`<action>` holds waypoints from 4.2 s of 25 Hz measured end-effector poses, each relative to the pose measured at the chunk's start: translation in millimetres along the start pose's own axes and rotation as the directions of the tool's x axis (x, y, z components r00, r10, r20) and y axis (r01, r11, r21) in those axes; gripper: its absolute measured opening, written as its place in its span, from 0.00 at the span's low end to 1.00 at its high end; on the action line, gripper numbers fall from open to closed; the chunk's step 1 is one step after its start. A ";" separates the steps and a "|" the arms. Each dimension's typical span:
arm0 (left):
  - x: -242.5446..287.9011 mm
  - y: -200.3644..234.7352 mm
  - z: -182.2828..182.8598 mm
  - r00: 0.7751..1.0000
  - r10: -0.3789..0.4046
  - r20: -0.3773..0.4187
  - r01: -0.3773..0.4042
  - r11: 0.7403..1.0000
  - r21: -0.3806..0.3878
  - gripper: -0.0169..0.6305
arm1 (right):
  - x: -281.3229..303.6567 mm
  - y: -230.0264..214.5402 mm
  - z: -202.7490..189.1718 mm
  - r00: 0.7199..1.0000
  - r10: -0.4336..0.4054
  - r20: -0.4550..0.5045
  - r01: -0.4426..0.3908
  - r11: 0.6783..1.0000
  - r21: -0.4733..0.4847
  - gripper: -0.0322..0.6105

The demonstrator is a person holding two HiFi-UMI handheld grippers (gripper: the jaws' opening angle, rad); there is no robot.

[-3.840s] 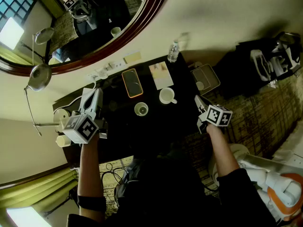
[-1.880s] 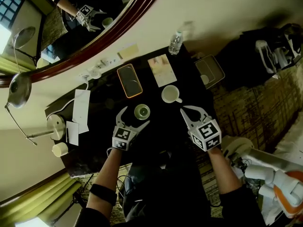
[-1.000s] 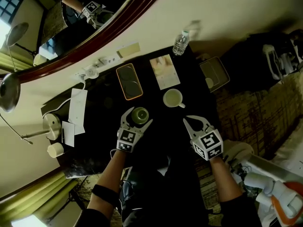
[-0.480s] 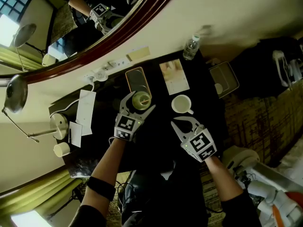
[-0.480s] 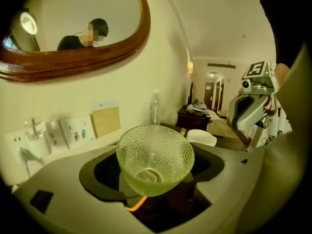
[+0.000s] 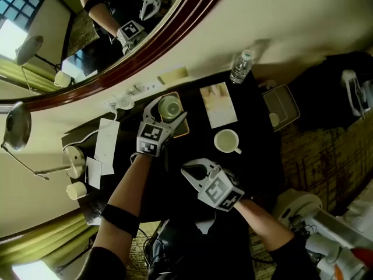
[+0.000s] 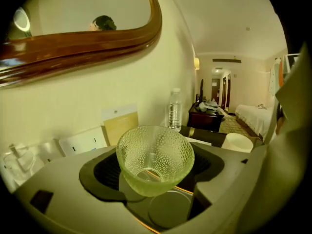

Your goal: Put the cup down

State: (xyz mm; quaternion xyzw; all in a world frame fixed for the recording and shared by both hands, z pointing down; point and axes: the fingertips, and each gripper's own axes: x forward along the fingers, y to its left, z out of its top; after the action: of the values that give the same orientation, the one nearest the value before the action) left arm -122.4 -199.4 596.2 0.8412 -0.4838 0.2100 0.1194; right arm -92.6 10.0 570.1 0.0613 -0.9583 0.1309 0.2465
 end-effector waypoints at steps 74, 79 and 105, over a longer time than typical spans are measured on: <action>-263.0 -83.6 -36.9 0.987 0.153 -0.053 -0.161 0.950 -0.267 0.03 | -98.2 -35.0 -40.1 0.964 -0.251 -0.088 0.257 0.965 0.057 0.07; -261.1 -82.3 -31.0 0.987 0.158 -0.029 -0.159 0.942 -0.296 0.03 | -102.9 -31.5 -37.3 0.961 -0.265 -0.079 0.271 0.959 0.082 0.07; -195.3 -104.0 -16.7 0.993 0.091 -0.077 -0.105 0.971 -0.213 0.03 | -91.4 -142.0 -128.7 0.922 -0.378 -0.080 0.384 0.920 0.080 0.80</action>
State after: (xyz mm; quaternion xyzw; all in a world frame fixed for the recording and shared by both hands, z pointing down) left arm -123.2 8.8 519.7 0.7909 -0.5404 0.1896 0.2157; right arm 71.5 -85.0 665.5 0.2541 -0.9125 0.1272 0.2942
